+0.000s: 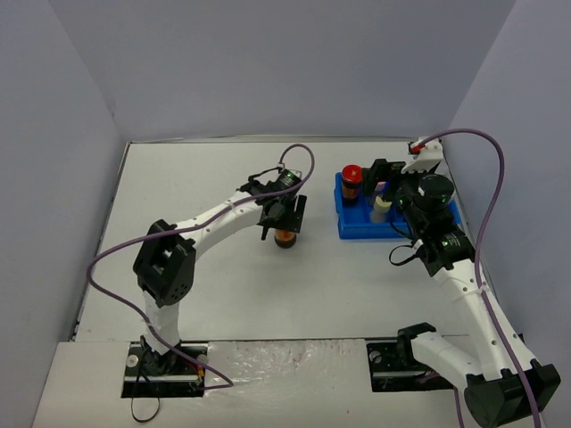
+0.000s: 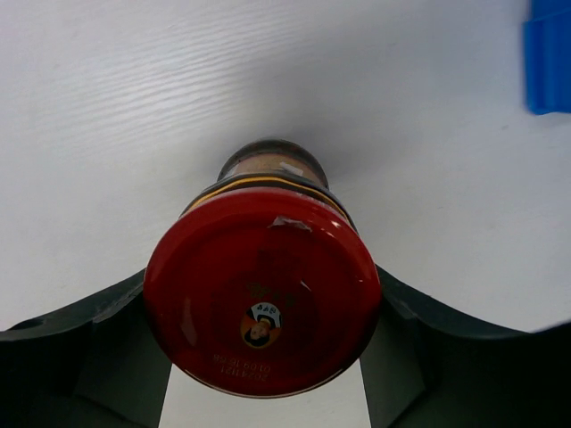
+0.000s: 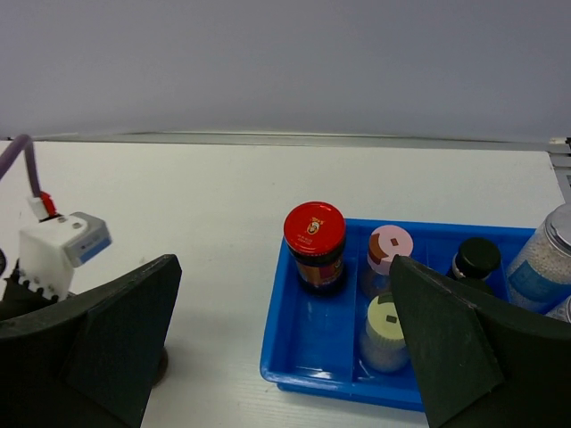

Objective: Organize the condiment bottles

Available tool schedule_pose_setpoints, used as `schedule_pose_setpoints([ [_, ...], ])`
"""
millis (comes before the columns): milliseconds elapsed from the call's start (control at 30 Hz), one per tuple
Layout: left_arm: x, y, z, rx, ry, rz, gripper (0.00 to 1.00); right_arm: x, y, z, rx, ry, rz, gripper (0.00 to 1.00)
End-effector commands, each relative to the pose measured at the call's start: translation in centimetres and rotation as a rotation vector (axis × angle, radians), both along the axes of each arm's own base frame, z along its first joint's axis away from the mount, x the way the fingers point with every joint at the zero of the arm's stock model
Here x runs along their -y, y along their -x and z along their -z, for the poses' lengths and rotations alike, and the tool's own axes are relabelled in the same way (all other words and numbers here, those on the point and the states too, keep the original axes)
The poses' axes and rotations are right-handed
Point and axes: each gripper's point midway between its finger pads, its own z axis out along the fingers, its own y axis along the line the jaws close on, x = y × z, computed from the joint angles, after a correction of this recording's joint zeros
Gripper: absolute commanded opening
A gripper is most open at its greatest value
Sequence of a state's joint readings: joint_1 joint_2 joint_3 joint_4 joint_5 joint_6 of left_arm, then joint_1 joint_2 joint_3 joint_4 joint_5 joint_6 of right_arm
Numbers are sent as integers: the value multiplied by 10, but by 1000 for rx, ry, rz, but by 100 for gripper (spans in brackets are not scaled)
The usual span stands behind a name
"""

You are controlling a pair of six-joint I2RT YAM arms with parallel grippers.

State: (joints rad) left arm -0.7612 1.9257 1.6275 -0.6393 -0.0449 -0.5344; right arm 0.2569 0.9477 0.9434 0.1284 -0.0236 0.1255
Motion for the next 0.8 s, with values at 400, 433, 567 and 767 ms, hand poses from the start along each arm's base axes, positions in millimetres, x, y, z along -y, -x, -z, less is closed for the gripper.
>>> schedule_pose_setpoints([
  [400,26,-14,-79,182,103,-7,97,-16,12,8,-41,48,-109,100],
  [433,23,-15,-86,199,107,-7,97,-19,12,10,-46,48,-125,100],
  [567,3,-19,-116,281,129,-30,97,-40,13,18,-79,69,-211,100],
  [767,-70,-24,-139,392,167,-155,97,-91,15,49,-162,160,-339,100],
])
